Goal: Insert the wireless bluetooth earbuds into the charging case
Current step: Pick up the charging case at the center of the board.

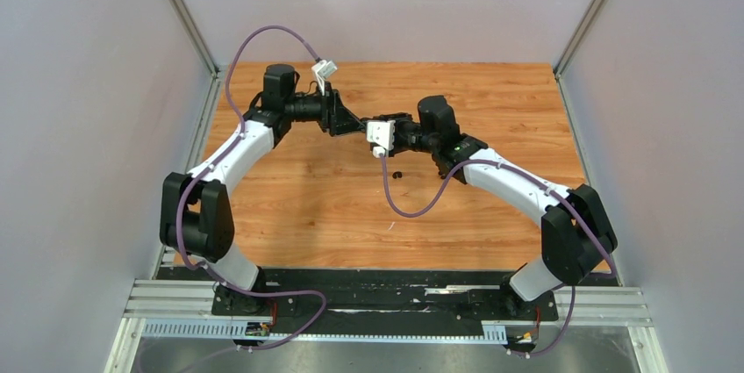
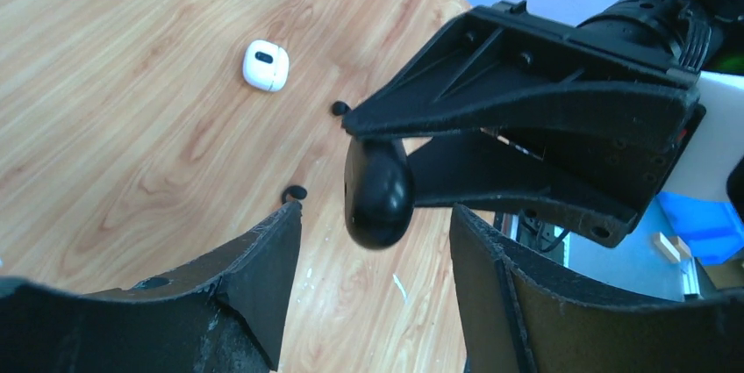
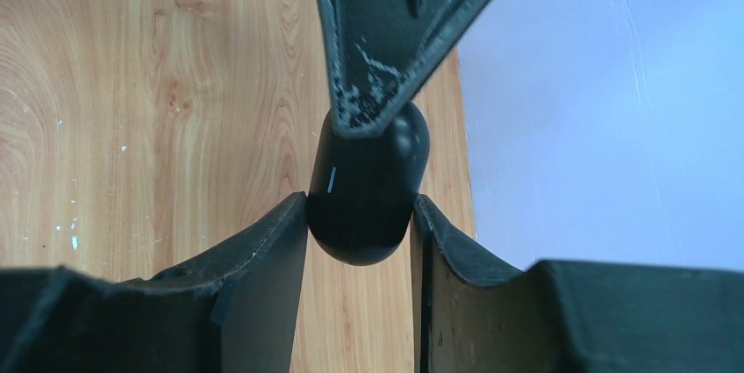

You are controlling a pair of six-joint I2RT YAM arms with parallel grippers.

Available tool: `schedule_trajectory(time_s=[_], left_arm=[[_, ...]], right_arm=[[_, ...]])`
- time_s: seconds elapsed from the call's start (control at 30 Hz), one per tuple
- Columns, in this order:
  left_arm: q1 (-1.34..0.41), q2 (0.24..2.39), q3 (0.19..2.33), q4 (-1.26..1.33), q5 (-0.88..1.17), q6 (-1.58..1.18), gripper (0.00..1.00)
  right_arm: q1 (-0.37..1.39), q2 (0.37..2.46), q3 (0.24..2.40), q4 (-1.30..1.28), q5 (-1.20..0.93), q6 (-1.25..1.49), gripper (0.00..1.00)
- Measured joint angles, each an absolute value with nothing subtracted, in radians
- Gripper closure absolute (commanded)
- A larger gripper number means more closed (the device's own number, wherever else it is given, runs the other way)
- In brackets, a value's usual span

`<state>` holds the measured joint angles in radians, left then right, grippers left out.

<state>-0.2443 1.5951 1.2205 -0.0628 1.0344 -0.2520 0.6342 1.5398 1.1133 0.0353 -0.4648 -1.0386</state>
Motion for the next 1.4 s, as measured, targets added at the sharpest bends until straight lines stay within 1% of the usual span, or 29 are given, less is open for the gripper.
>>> schedule_trajectory(time_s=[0.2,0.27,0.47,0.67,0.8,0.87,0.9,0.93,0.97,1.0,1.03,1.07,1.1,1.17,1.2,1.27,1.3,1.33,1.4], left_arm=[[-0.267,1.636,1.279,-0.060,1.035,-0.252,0.44],[-0.268,1.646,1.286,-0.060,1.036,-0.253,0.46],[-0.273,1.659,1.288,-0.055,1.052,-0.258,0.46],[-0.282,1.679,1.296,-0.047,1.076,-0.263,0.43],[-0.290,1.697,1.306,-0.047,1.087,-0.263,0.44],[-0.292,1.703,1.308,-0.048,1.092,-0.263,0.51],[-0.294,1.706,1.311,-0.049,1.095,-0.263,0.59],[-0.294,1.710,1.314,-0.048,1.098,-0.263,0.64],[-0.294,1.712,1.317,-0.048,1.102,-0.266,0.71],[-0.294,1.715,1.318,-0.044,1.105,-0.265,0.75],[-0.294,1.716,1.319,-0.041,1.109,-0.265,0.82],[-0.294,1.719,1.319,-0.035,1.114,-0.261,0.86],[-0.294,1.721,1.320,-0.028,1.119,-0.262,0.94],[-0.294,1.724,1.320,-0.012,1.129,-0.263,1.00],[-0.294,1.726,1.320,-0.006,1.133,-0.264,1.00],[-0.294,1.726,1.320,0.005,1.150,-0.266,1.00],[-0.295,1.726,1.320,0.012,1.162,-0.263,1.00],[-0.295,1.726,1.320,0.015,1.172,-0.259,1.00],[-0.295,1.726,1.320,0.012,1.193,-0.232,1.00]], right_arm=[[0.634,1.540,1.113,0.056,-0.469,-1.011,1.00],[0.634,1.540,1.113,0.067,-0.470,-0.991,1.00],[0.632,1.539,1.113,0.073,-0.470,-0.928,1.00],[0.625,1.540,1.113,0.077,-0.471,-0.907,1.00],[0.617,1.539,1.113,0.083,-0.472,-0.898,1.00],[0.614,1.539,1.113,0.087,-0.472,-0.894,1.00],[0.612,1.539,1.113,0.088,-0.472,-0.891,1.00],[0.612,1.539,1.113,0.088,-0.472,-0.891,1.00],[0.610,1.539,1.113,0.088,-0.472,-0.889,1.00],[0.608,1.539,1.113,0.088,-0.471,-0.886,0.99],[0.607,1.540,1.114,0.088,-0.472,-0.881,0.95],[0.607,1.539,1.114,0.088,-0.473,-0.875,0.82],[0.605,1.539,1.114,0.088,-0.474,-0.869,0.67],[0.601,1.539,1.116,0.085,-0.481,-0.861,0.48],[0.597,1.539,1.125,0.073,-0.491,-0.855,0.42],[0.583,1.544,1.169,-0.006,-0.518,-0.837,0.35],[0.577,1.551,1.200,-0.052,-0.537,-0.827,0.29],[0.562,1.571,1.271,-0.144,-0.569,-0.808,0.26],[0.529,1.618,1.399,-0.275,-0.624,-0.764,0.22]])
